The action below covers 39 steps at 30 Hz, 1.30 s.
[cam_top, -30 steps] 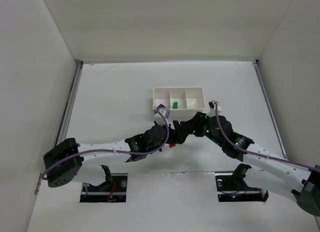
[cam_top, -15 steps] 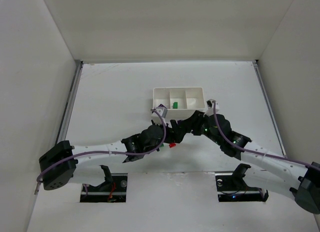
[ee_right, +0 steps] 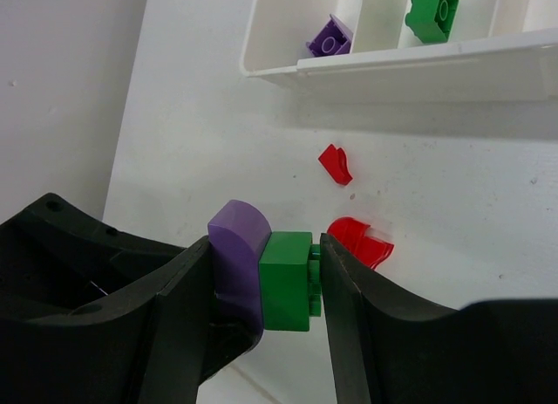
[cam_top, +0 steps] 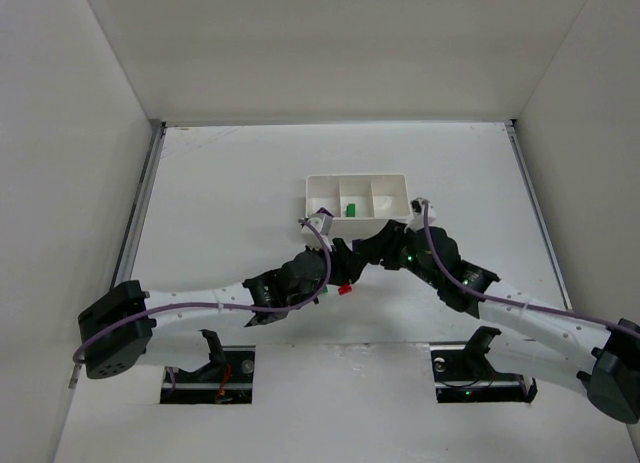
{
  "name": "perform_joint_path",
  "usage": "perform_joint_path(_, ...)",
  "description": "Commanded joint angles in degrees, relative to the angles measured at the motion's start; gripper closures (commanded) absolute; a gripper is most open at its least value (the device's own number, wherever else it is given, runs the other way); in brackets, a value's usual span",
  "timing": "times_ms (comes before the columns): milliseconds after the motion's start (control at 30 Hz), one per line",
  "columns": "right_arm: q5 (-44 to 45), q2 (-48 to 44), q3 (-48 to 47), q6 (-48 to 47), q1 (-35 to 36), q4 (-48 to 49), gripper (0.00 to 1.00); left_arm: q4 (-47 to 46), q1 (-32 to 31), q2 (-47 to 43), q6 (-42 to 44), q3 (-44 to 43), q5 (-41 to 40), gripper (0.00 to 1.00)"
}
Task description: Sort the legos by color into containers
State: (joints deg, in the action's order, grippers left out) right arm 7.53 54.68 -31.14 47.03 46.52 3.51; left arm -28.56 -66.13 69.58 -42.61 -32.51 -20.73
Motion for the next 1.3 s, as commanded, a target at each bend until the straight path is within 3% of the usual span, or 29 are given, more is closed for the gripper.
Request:
perform_joint_path(0, -0.6, 0.6, -1.2, 0.2, -0.2, 2.6, 0.5, -5.6, -0.6, -0.2, -0.7, 0.0, -2.0, 0.67)
perform_joint_path(233, -1.5, 0.6, -0.8, 0.8, -1.9, 3.9, 0.45, -7.1, -1.2, -0.6, -2.1, 0.4, -2.0, 0.8)
perform_joint_path(467, -2.3, -2.3, -0.4, 0.8, -4.1, 4.1, 0.2, -9.0, -0.5, -3.8, -4.0, 2.4, -1.9, 0.84)
perform_joint_path(733, -13.7, -7.9, 4.9, 6.6, -11.8, 15.5, 0.07, -16.7, 5.3, -8.4, -12.7, 10.0, 3.4, 0.84)
perform_joint_path(933, -22.6, -3.1, 8.6, 12.7, -12.5, 32.1, 0.1, -26.2, 10.6, -9.1, -20.9, 14.3, 9.9, 0.84)
perform_joint_path(1267, -27.2, 6.2, 11.0, 18.6, -11.8, 47.5, 0.26, -33.1, 11.6, -7.5, -24.3, 15.9, 12.0, 0.84)
